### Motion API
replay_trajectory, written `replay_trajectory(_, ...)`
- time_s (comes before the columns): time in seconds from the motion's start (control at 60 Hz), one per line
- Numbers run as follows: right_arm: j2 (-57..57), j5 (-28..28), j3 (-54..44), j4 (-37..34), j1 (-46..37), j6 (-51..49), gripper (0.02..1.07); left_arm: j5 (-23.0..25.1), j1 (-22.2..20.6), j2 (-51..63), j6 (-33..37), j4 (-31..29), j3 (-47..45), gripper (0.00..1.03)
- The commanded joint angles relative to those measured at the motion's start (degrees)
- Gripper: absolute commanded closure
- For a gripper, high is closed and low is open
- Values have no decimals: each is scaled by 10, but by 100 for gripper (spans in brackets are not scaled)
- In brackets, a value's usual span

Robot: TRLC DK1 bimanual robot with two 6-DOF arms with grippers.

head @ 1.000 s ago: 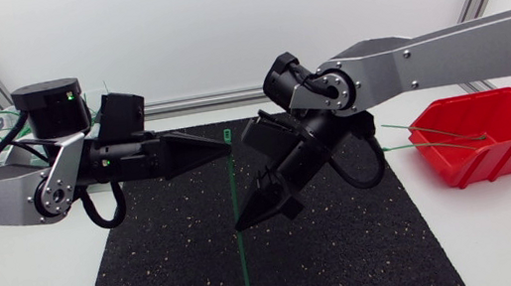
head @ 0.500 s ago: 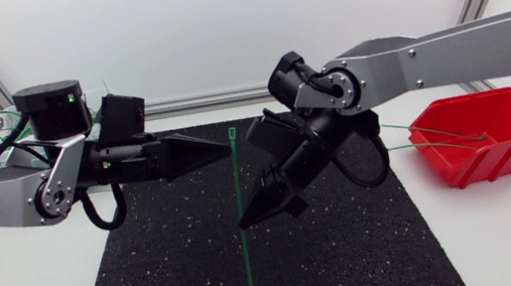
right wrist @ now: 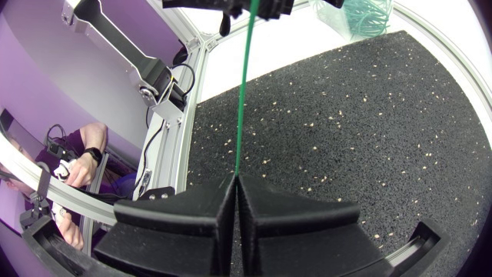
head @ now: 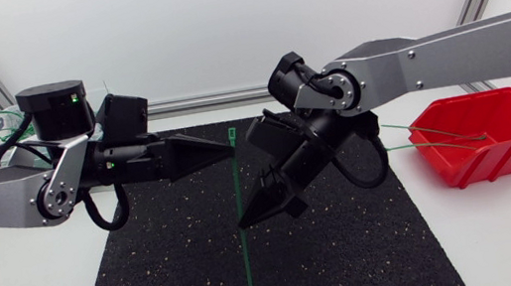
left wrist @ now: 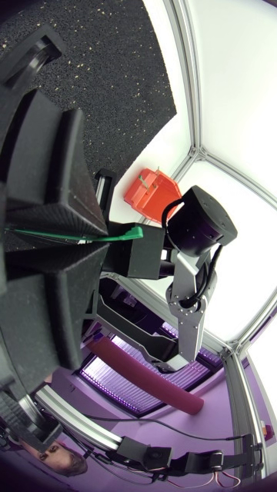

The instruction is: Take a green cable tie from the red box, thread the tail through the head to close it, then place it in the transparent bin on the left.

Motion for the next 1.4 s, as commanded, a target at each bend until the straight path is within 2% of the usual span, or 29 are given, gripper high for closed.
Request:
replay_trajectory(0.0, -11, 1, -13, 0, 5, -10, 101, 2, -5, 11, 7, 0, -7, 92)
replay_trajectory(0.1, -11, 1, -14, 1, 6, -10, 101, 2, -6, 12, 7, 0, -7, 93)
replay_trajectory(0.25, -12, 1, -15, 1, 6, -9, 101, 0, -6, 14, 7, -1, -6, 100)
replay_trajectory(0.683, -15, 1, -16, 1, 12, -8, 101, -9, -13, 12, 7, -17, -5, 100)
replay_trajectory(0.917, -23, 6, -22, 2, 4, -9, 101, -8, 15, 2, 7, -25, -5, 100)
replay_trajectory(0.95, -24, 7, -23, 3, 2, -8, 93, -8, 19, -1, 7, -29, -5, 100)
replay_trajectory(1.033, -36, 15, -30, 4, -1, -9, 45, -5, 27, -10, 7, -42, -3, 100)
replay_trajectory(1.067, -42, 21, -32, 5, -2, -9, 33, -5, 30, -16, 7, -49, -3, 100)
replay_trajectory(1.167, -61, 28, -42, 10, -10, -10, 20, -2, 37, -32, 7, -72, -1, 100)
replay_trajectory(1.267, -86, 38, -47, 14, -30, -15, 12, 4, 49, -36, 7, -92, 7, 100)
replay_trajectory(1.333, -109, 83, -55, 17, -35, -26, 6, 10, 58, -43, 7, -101, 10, 100)
replay_trajectory(1.383, -121, 118, -59, 17, -35, -34, 6, 15, 63, -48, 7, -102, 9, 100)
